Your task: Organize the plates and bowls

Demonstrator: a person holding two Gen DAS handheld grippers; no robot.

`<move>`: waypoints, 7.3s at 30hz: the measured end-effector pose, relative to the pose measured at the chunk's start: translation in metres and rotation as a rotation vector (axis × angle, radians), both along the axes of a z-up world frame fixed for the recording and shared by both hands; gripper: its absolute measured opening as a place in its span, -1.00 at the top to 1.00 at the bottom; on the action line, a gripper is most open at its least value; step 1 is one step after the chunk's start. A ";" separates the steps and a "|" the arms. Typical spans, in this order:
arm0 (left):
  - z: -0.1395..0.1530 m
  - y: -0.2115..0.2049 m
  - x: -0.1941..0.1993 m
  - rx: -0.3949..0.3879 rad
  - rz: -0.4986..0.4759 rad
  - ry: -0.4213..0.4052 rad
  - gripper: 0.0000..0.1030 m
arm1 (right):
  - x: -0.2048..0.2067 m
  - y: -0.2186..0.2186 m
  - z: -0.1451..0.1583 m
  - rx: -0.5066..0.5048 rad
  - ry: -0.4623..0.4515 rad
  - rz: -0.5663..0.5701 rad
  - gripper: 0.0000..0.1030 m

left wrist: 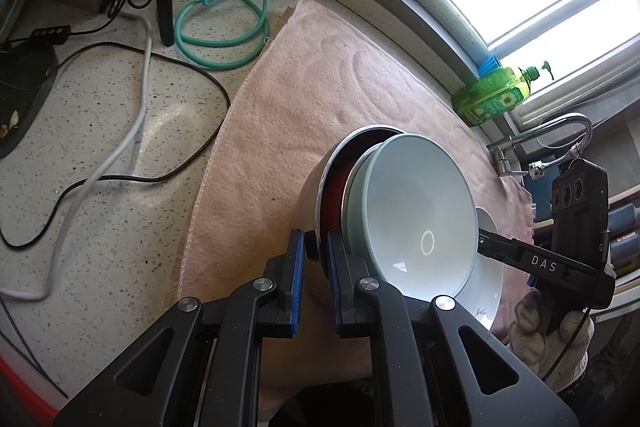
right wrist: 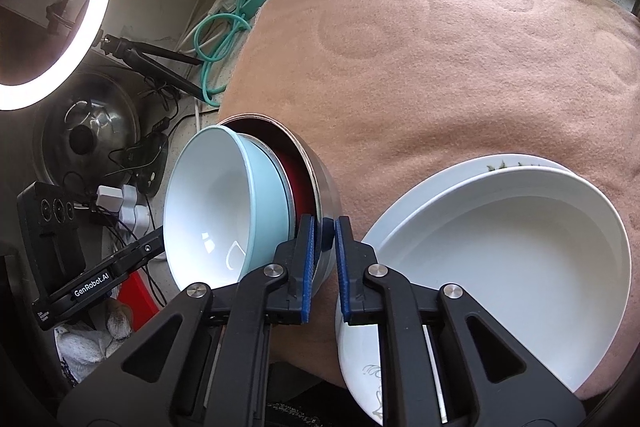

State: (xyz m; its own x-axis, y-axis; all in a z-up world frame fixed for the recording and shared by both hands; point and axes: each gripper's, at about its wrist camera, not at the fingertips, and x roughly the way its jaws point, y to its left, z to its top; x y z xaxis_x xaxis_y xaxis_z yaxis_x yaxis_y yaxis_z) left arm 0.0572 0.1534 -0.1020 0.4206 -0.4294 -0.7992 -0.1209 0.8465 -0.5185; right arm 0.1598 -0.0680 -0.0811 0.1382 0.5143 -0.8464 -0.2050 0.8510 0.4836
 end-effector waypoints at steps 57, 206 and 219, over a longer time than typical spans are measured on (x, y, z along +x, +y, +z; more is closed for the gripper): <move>0.068 -0.087 -0.018 0.050 -0.066 -0.141 0.83 | -0.034 -0.093 0.078 -0.002 -0.144 -0.040 0.80; 0.099 -0.181 -0.079 0.331 -0.109 -0.218 -0.13 | -0.126 -0.178 0.125 -0.267 -0.505 -0.125 -0.63; 0.099 -0.183 -0.078 0.329 -0.124 -0.217 -0.13 | -0.126 -0.179 0.123 -0.265 -0.494 -0.133 -0.63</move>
